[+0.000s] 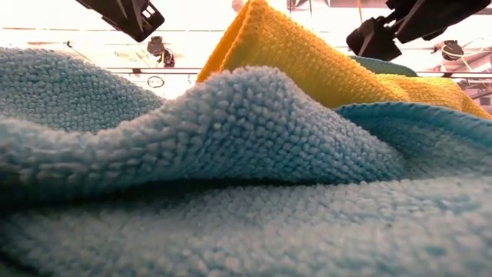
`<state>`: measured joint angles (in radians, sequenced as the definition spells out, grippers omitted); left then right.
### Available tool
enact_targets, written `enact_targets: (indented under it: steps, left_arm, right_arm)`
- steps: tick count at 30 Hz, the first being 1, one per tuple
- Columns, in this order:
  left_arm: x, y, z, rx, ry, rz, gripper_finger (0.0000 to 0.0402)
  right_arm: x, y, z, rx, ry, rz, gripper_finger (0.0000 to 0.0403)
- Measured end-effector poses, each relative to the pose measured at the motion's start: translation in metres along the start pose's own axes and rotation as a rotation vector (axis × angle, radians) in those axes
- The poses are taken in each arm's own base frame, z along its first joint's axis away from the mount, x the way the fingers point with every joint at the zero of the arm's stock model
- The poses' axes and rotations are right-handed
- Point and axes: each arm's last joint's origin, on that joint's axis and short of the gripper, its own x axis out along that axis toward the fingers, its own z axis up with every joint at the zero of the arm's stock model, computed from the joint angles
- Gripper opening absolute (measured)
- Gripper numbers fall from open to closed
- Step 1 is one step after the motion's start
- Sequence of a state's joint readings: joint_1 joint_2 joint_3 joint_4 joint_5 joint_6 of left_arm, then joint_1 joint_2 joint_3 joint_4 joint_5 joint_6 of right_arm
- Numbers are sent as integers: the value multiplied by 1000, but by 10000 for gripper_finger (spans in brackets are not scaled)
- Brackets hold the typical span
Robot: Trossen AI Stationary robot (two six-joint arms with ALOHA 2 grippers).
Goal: Sort microfiber towel by color & place in baskets
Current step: Put the blue microfiber cloth into the top transparent bin
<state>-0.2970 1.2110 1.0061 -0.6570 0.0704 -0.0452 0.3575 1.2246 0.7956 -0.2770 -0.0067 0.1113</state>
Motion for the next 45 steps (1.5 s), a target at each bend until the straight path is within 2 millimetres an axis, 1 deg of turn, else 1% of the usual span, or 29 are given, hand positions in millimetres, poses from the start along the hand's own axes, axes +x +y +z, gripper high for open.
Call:
enact_targets:
  steps: [6, 16, 21, 24, 27, 34, 35, 37, 40, 42, 45]
  left_arm:
    - [0, 0, 3, 2, -29, -1, 112]
    - [0, 0, 4, 2, -39, -2, 112]
    - [0, 0, 5, 3, -53, -2, 112]
    - [0, 0, 5, 3, -53, -2, 112]
    - [0, 0, 5, 2, -53, -2, 112]
    - [0, 0, 5, 3, -54, -2, 112]
    - [0, 0, 5, 3, -54, -2, 112]
    - [0, 0, 5, 3, -54, -2, 112]
    - [0, 0, 5, 2, -54, -3, 112]
    - [0, 0, 5, 2, -56, -3, 112]
    - [-1, 0, 6, 2, -61, -3, 112]
  right_arm:
    - [28, 14, 1, -42, -25, 82, 247]
    - [78, 25, -14, -21, 28, 112, 247]
    - [93, 25, -18, -19, 25, 112, 241]
    - [98, 25, -19, -20, 15, 113, 216]
    - [102, 25, -21, -27, 18, 116, 171]
    - [106, 26, -22, -47, 15, 140, 23]
    - [105, 26, -21, -52, 12, 140, 12]
    - [101, 26, -18, -56, -4, 141, 10]
    - [91, 26, -10, -71, -51, 142, 6]
    - [81, 27, -4, -90, -88, 145, 3]
    - [61, 27, 8, -120, -167, 127, 3]
